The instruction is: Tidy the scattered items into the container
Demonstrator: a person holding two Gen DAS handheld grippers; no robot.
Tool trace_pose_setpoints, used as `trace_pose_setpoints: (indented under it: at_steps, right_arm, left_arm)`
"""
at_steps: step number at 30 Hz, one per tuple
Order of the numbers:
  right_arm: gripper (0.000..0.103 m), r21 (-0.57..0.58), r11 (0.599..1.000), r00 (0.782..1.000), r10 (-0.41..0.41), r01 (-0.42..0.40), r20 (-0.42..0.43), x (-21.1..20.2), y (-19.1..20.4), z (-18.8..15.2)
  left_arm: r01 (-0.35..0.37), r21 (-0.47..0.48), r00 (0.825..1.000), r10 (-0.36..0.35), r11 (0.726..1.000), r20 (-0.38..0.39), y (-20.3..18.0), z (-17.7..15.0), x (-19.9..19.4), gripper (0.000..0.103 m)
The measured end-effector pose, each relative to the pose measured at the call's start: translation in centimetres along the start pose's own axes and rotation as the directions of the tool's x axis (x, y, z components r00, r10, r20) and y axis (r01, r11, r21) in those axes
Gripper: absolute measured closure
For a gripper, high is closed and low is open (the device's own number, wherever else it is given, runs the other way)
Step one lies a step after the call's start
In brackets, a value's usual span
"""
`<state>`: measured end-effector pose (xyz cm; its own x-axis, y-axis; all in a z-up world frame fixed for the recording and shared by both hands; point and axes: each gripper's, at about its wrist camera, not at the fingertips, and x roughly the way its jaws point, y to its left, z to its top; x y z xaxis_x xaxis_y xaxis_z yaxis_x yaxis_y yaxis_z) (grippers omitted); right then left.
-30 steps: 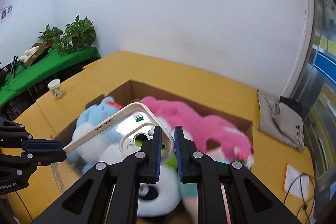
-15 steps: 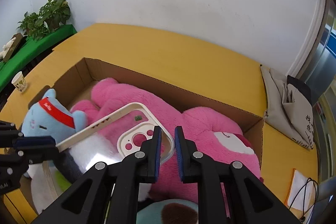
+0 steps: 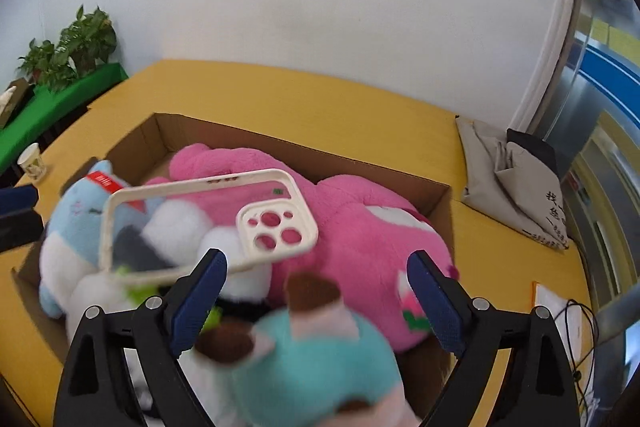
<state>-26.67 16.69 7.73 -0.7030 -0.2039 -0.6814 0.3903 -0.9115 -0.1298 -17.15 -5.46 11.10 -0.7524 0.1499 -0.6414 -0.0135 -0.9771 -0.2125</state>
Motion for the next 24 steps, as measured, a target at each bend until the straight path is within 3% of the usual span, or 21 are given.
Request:
trace_pose_setpoints:
  at_steps: [3, 8, 15, 24]
  right_arm:
    - [0.002, -0.014, 1.000, 0.997, -0.011, 0.012, 0.071, -4.2, 1.0, -2.1]
    - [0.001, 0.003, 1.000, 0.991, 0.017, -0.018, 0.133, -9.2, 2.9, -5.6]
    - [0.001, 0.039, 0.998, 0.992, 0.034, -0.039, 0.122, -12.0, 5.8, -10.0]
    - [0.001, 0.145, 0.989, 0.991, -0.025, 0.006, 0.132, -14.9, 4.9, -11.5]
  left_arm:
    - [-0.016, -0.009, 1.000, 0.017, 1.000, 0.024, 0.2, -1.8, -2.4, 0.024]
    - [-0.021, -0.031, 0.999, 0.021, 0.999, 0.024, -0.3, -4.4, -4.5, 0.024]
    - [0.009, -0.049, 1.000, -0.008, 0.999, 0.008, -1.4, -6.7, -5.7, 0.024]
    - [0.015, 0.008, 0.999, -0.015, 1.000, 0.039, -2.9, -7.7, -7.4, 0.024]
